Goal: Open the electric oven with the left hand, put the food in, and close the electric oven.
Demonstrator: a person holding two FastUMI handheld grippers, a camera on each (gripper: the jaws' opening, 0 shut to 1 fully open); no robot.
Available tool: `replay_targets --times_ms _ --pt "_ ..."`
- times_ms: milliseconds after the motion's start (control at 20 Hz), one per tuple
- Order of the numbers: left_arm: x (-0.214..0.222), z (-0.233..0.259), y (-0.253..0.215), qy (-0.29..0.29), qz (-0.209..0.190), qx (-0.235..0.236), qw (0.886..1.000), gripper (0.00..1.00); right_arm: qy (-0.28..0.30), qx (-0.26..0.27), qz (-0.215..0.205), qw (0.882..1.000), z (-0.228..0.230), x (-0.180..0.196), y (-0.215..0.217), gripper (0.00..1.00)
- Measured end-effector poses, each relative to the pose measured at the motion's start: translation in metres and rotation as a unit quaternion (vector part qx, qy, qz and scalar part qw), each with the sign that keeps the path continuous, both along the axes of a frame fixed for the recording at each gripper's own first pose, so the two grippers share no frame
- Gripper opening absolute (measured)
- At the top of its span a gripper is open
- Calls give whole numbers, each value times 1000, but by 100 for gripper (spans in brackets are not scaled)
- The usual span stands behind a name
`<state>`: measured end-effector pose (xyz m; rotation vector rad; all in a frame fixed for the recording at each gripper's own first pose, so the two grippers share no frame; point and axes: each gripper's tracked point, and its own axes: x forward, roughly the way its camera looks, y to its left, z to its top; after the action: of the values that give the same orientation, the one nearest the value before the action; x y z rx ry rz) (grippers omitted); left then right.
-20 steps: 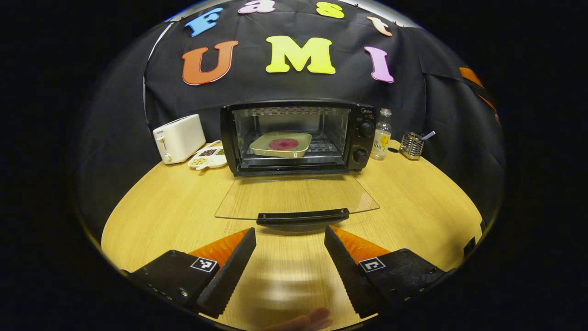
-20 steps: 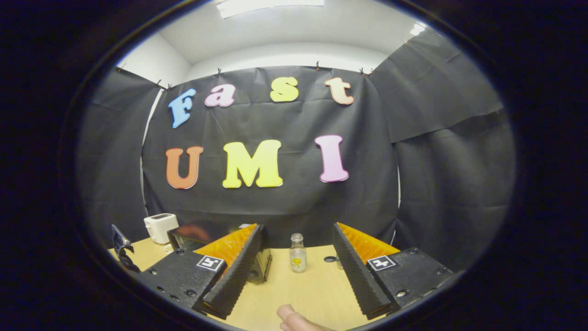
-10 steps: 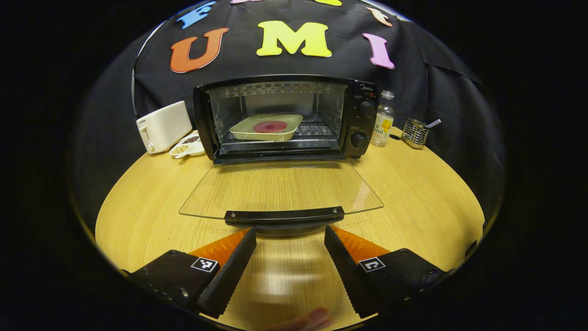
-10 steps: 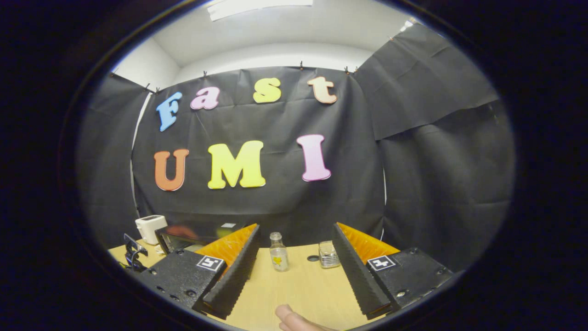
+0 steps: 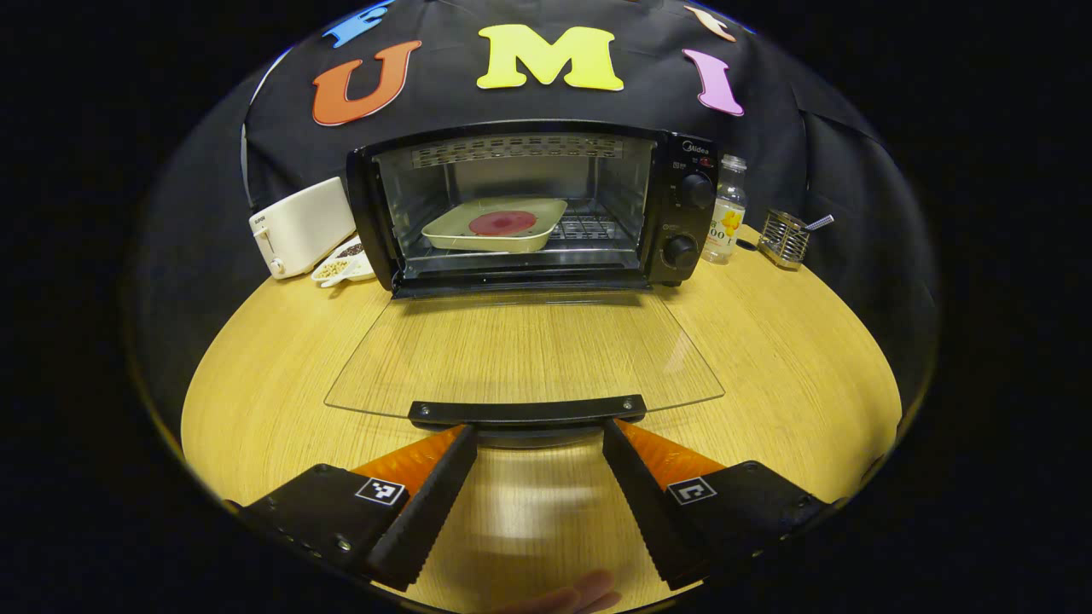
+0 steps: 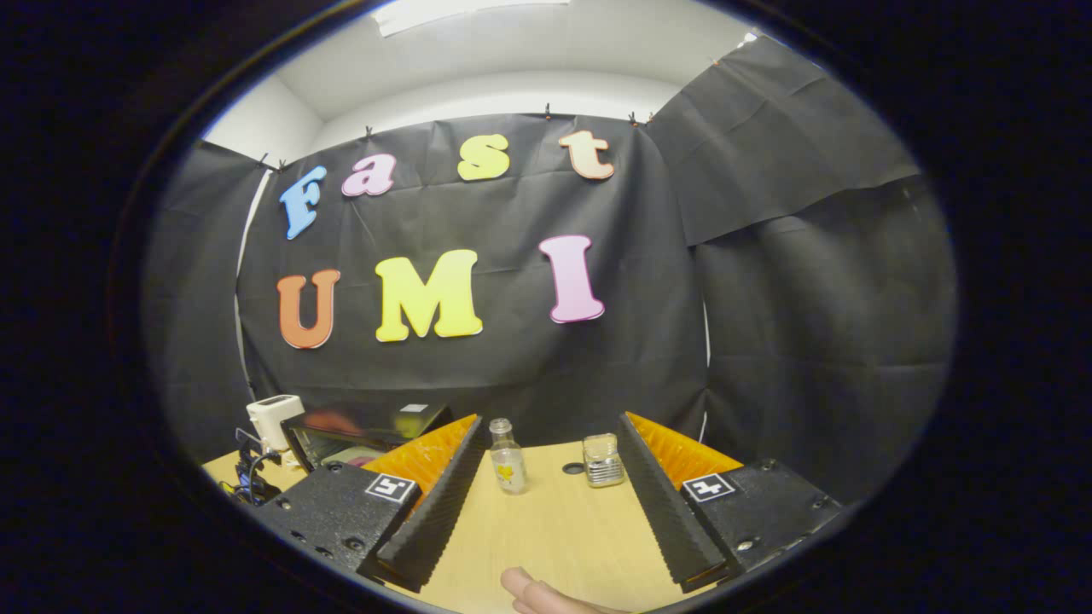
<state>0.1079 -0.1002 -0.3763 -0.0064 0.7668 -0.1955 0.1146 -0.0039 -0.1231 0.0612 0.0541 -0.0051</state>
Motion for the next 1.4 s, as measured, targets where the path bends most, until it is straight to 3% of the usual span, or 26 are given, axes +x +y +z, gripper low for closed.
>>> replay_targets --times_ms 550,1050,1400 --pt "16 39 10 -30 2 7 1000 95 -13 -7 -12 1000 15 -24 -10 96" --pt "36 71 17 -52 9 -5 999 94 -15 -10 -4 1000 24 -46 -2 96" --pt "65 108 18 -100 13 -9 995 96 -13 -3 12 1000 24 -74 6 96"
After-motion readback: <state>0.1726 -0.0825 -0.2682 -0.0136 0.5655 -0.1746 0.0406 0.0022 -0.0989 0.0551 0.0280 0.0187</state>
